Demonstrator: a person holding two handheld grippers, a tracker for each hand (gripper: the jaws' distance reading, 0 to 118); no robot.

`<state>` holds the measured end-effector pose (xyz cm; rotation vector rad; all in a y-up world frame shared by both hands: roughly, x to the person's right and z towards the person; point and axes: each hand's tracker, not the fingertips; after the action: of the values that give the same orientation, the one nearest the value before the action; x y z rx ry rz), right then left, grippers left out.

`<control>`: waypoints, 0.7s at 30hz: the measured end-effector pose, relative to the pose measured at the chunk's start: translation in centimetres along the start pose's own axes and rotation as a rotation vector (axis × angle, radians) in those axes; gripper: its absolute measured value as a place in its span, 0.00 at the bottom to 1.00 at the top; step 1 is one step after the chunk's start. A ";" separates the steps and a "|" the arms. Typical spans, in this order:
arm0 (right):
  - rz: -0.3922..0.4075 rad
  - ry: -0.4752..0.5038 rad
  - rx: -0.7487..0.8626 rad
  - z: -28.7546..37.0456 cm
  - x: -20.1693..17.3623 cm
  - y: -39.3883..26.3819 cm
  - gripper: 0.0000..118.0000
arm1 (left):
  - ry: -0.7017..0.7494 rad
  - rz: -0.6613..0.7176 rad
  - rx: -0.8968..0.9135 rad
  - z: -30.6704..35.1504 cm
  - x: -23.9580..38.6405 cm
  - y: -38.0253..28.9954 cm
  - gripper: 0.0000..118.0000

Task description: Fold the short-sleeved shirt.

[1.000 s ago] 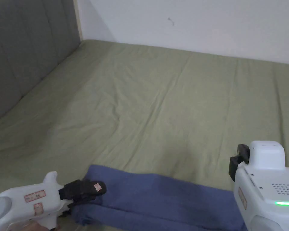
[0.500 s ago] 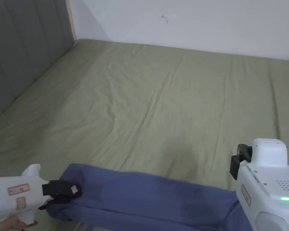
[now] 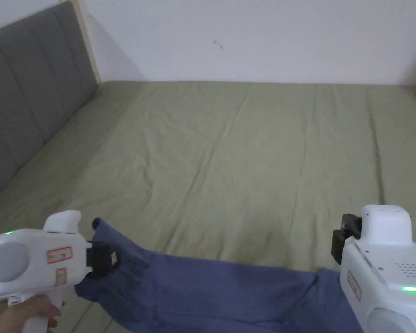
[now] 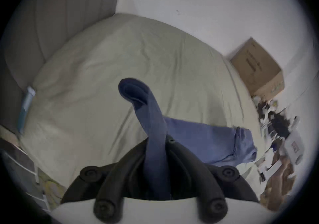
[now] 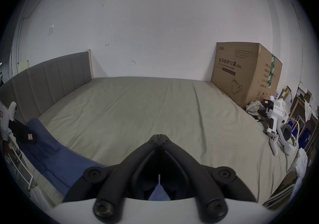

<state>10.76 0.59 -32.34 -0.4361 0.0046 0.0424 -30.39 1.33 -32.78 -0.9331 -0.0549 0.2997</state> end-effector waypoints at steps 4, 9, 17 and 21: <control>-0.047 -0.018 0.013 0.8 2.5 -0.1 0.01 | 0.051 -0.187 0.012 -0.7 7.8 -0.6 0.06; -0.051 -0.076 0.026 1.6 5.5 -0.7 0.01 | -0.138 -0.304 -0.055 -4.2 16.4 -3.4 0.06; -0.091 -0.112 0.018 2.2 8.2 -1.9 0.01 | -0.333 -0.269 -0.185 -11.2 21.6 -7.1 0.86; -0.090 -0.114 0.005 2.6 8.6 -2.3 0.01 | -0.343 -0.194 -0.213 -10.8 20.5 -6.5 0.84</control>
<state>19.42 -0.07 -29.10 -0.4283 -0.1270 -0.0211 -7.35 -5.10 -35.73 -1.0705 -0.4985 0.2740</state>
